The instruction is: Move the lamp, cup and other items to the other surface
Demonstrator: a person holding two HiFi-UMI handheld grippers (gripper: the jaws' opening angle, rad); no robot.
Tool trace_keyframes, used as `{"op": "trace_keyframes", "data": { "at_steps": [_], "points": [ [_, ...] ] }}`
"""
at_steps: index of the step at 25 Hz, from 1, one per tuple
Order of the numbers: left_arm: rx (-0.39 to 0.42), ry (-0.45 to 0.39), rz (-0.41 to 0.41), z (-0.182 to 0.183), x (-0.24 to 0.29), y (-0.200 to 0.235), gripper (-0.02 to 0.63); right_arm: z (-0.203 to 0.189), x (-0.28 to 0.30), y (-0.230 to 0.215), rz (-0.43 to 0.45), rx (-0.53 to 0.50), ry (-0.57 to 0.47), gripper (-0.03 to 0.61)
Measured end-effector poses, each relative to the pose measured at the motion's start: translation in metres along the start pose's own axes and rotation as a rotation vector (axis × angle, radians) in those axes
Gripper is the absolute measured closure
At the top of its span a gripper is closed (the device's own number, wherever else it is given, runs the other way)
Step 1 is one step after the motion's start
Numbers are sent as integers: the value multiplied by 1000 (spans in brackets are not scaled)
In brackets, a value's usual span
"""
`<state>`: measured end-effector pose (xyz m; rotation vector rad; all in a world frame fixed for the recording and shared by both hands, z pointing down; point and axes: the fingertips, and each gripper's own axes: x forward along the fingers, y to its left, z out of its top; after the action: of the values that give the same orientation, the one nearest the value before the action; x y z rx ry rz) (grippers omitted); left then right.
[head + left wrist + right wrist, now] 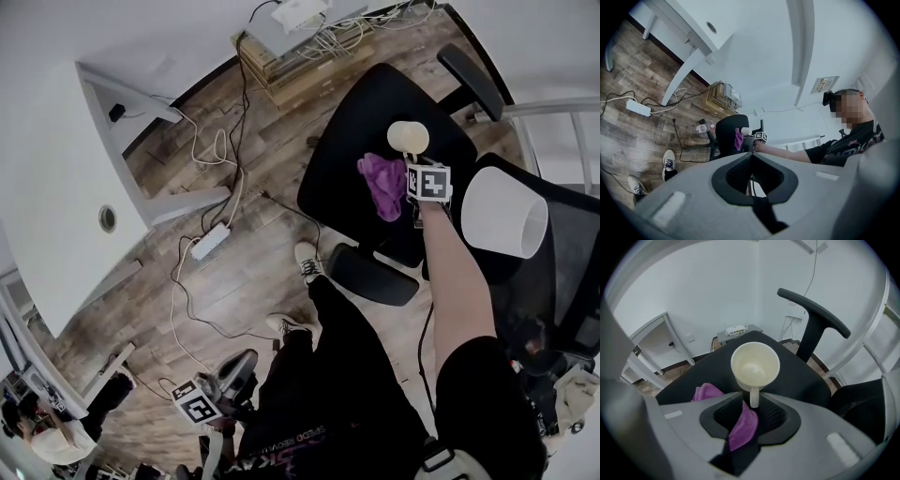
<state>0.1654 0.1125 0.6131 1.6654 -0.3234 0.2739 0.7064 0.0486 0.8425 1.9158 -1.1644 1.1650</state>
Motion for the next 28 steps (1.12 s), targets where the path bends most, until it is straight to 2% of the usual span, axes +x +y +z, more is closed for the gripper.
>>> {"op": "trace_keyframes", "data": {
  "at_steps": [3, 5, 10, 14, 17, 21, 24, 28],
  "points": [
    [9, -38, -24, 4, -6, -2, 617, 5, -19, 4, -9, 11, -30, 496],
    [22, -73, -45, 6, -9, -3, 617, 13, -32, 10, -19, -7, -56, 571],
    [50, -144, -71, 0, -43, -11, 617, 13, -84, 41, 21, -57, -108, 575],
    [87, -237, -92, -10, -69, -14, 617, 47, -134, 84, 116, -106, -220, 575],
    [107, -286, -107, -20, -94, -15, 617, 66, -179, 135, 247, -145, -312, 575],
    [141, -355, -112, -29, -138, -13, 617, 64, -248, 241, 490, -203, -394, 575],
    [158, -403, -117, -39, -177, -9, 617, 22, -301, 336, 671, -293, -366, 575],
    [182, -481, -121, -54, -220, 1, 617, -58, -369, 452, 928, -388, -283, 575]
  ]
}}
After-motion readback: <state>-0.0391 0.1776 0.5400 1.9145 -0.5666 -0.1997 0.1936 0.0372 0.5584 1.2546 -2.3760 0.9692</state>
